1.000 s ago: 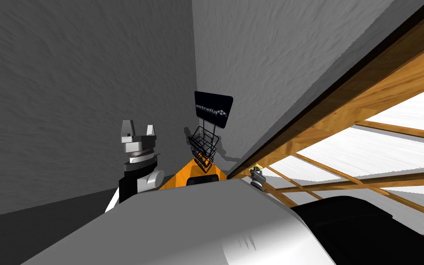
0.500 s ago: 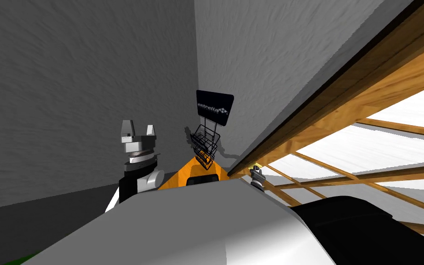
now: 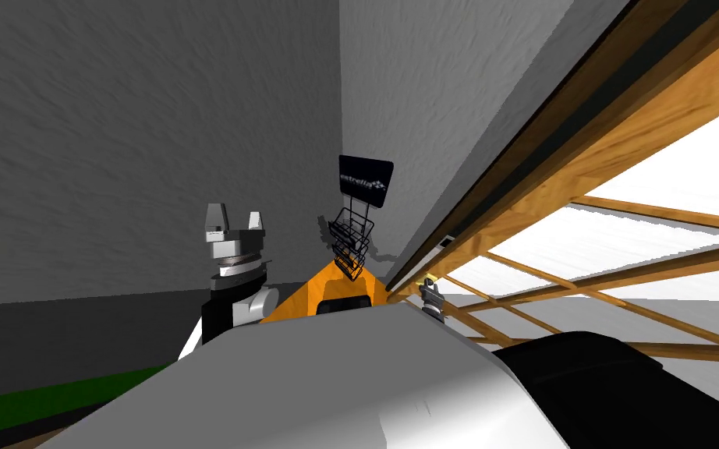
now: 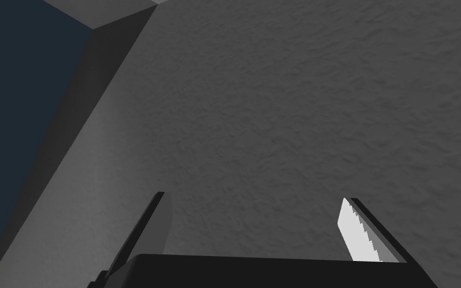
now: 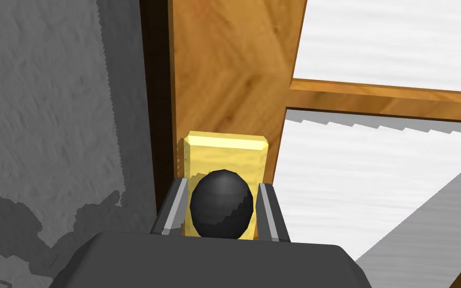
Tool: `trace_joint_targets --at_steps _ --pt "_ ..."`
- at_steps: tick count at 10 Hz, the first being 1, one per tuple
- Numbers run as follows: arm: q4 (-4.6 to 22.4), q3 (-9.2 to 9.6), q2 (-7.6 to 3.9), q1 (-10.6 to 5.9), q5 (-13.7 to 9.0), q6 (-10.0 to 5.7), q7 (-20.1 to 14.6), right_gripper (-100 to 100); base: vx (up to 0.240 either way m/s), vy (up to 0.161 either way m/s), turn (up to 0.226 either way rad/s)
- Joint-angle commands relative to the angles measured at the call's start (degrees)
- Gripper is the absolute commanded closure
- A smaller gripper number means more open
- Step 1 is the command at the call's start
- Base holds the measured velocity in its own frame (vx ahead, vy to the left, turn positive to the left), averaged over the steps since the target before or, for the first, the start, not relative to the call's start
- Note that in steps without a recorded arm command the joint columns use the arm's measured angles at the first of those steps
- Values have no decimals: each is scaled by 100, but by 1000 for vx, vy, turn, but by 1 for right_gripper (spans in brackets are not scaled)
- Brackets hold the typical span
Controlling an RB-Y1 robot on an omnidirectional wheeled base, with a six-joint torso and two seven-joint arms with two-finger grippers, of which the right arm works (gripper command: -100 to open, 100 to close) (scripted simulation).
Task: Pull the door open
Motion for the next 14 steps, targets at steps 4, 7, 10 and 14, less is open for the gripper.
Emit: trace_joint_targets --at_steps 4,7,10,14 --pt "70 229 -67 -32 170 -117 -155 100 -137 -15 45" --pt "-3 450 -124 46 329 -181 -254 100 -203 47 45" --pt "-77 675 -183 125 492 -247 -356 100 -240 43 52" --pt "-109 923 -281 214 682 -427 -486 100 -184 5 54"
